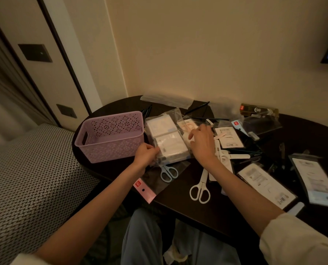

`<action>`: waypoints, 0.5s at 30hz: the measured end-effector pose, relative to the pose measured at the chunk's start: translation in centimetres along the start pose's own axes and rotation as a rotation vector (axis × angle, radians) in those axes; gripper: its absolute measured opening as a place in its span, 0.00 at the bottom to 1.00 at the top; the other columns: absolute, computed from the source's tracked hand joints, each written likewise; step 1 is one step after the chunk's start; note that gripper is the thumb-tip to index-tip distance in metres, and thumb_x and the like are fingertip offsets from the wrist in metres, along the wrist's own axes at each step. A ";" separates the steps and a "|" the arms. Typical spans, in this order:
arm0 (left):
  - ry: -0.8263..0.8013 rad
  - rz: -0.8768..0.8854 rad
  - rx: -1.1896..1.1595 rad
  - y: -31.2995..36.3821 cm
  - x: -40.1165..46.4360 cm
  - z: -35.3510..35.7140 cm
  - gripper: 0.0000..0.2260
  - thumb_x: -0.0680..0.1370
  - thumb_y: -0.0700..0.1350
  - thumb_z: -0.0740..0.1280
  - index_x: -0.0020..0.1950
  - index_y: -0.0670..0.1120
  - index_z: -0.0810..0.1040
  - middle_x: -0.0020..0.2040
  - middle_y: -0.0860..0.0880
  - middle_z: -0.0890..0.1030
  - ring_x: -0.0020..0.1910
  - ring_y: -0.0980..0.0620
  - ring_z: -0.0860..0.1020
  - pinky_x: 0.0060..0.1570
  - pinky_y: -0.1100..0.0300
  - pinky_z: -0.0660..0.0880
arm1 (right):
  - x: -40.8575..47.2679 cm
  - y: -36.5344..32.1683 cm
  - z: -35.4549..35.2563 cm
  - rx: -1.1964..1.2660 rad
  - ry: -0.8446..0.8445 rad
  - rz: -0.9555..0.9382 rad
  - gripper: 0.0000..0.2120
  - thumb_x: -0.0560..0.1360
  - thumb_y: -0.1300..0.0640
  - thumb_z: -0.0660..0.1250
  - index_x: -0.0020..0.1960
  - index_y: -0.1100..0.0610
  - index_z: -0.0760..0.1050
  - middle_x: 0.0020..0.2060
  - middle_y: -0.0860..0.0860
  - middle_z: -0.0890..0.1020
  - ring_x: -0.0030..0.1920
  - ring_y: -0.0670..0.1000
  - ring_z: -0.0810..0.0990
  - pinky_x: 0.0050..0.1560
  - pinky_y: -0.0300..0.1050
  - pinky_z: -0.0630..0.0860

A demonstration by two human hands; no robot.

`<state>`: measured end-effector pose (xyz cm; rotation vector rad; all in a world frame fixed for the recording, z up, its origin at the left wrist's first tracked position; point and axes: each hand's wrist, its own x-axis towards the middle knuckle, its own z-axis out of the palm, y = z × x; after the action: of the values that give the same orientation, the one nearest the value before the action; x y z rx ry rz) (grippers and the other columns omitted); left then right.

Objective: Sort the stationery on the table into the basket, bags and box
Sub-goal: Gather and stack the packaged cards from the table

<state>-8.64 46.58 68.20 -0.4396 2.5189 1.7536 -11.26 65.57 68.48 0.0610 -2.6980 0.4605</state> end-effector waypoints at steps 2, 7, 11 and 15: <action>-0.013 -0.027 -0.058 -0.2 -0.1 0.0 0.05 0.80 0.43 0.64 0.47 0.44 0.72 0.43 0.46 0.75 0.41 0.52 0.75 0.43 0.56 0.76 | 0.0 -0.4 0.0 0.098 -0.096 0.037 0.10 0.75 0.66 0.65 0.52 0.58 0.82 0.52 0.56 0.81 0.55 0.56 0.77 0.53 0.48 0.74; -0.053 -0.027 0.006 0.3 0.0 0.1 0.09 0.80 0.39 0.61 0.40 0.44 0.70 0.38 0.44 0.72 0.38 0.49 0.73 0.45 0.48 0.77 | 0.0 -0.8 -0.2 0.317 -0.182 0.118 0.11 0.76 0.60 0.62 0.46 0.63 0.83 0.44 0.58 0.84 0.47 0.57 0.81 0.46 0.50 0.77; -0.068 -0.101 -0.005 0.8 0.6 0.1 0.06 0.76 0.39 0.60 0.48 0.36 0.74 0.41 0.40 0.74 0.39 0.46 0.75 0.41 0.51 0.76 | -0.1 -1.4 -0.6 0.317 -0.238 0.150 0.19 0.74 0.43 0.67 0.47 0.60 0.79 0.41 0.50 0.80 0.45 0.51 0.79 0.47 0.51 0.78; -0.042 -0.120 0.054 0.9 1.2 0.7 0.21 0.77 0.50 0.61 0.63 0.36 0.70 0.57 0.41 0.77 0.52 0.44 0.78 0.50 0.52 0.79 | 0.0 -1.5 -0.2 0.286 -0.243 0.192 0.21 0.71 0.39 0.70 0.50 0.57 0.75 0.44 0.49 0.77 0.48 0.51 0.78 0.47 0.50 0.77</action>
<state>-10.13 47.29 68.49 -0.5329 2.4500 1.6316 -11.00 64.20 69.14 -0.0676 -2.8652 0.9522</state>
